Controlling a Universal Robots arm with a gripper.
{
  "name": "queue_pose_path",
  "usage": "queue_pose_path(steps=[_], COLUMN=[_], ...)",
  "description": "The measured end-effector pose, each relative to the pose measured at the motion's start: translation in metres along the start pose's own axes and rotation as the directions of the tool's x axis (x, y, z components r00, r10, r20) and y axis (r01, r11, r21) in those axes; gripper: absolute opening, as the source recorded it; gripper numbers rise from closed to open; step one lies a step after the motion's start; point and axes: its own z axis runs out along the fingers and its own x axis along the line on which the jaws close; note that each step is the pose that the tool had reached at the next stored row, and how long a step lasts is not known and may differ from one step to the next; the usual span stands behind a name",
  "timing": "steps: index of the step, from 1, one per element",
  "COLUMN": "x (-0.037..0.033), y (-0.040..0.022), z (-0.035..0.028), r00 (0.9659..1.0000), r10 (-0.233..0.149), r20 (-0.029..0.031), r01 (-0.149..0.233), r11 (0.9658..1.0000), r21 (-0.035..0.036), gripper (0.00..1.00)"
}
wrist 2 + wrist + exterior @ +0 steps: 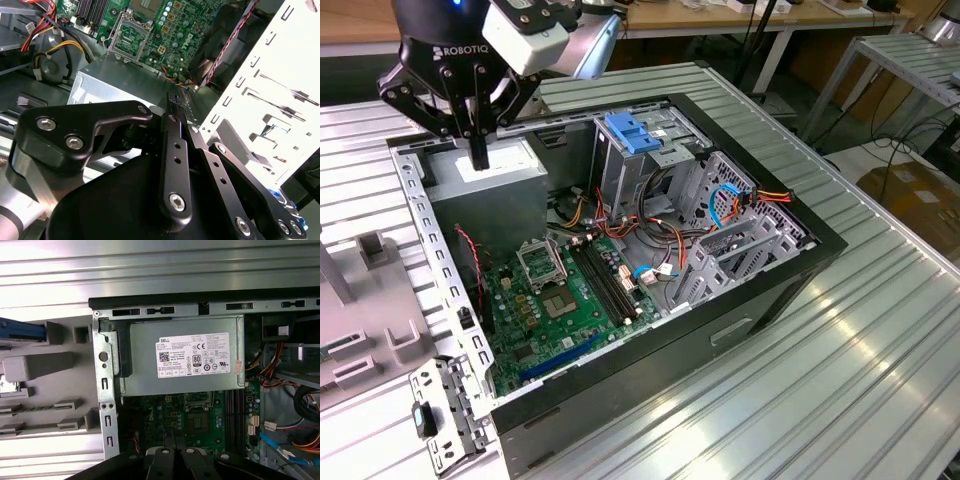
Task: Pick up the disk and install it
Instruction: 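Reach for the disk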
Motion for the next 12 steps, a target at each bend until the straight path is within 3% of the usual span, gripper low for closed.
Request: queue_pose_path(steps=[12], x=[0.0124], y=[-0.0009], z=[-0.0003], r00=[1.0], r10=[0.0], r20=[0.0], r01=[0.0], r11=[1.0], r21=[0.0], gripper=[0.11])
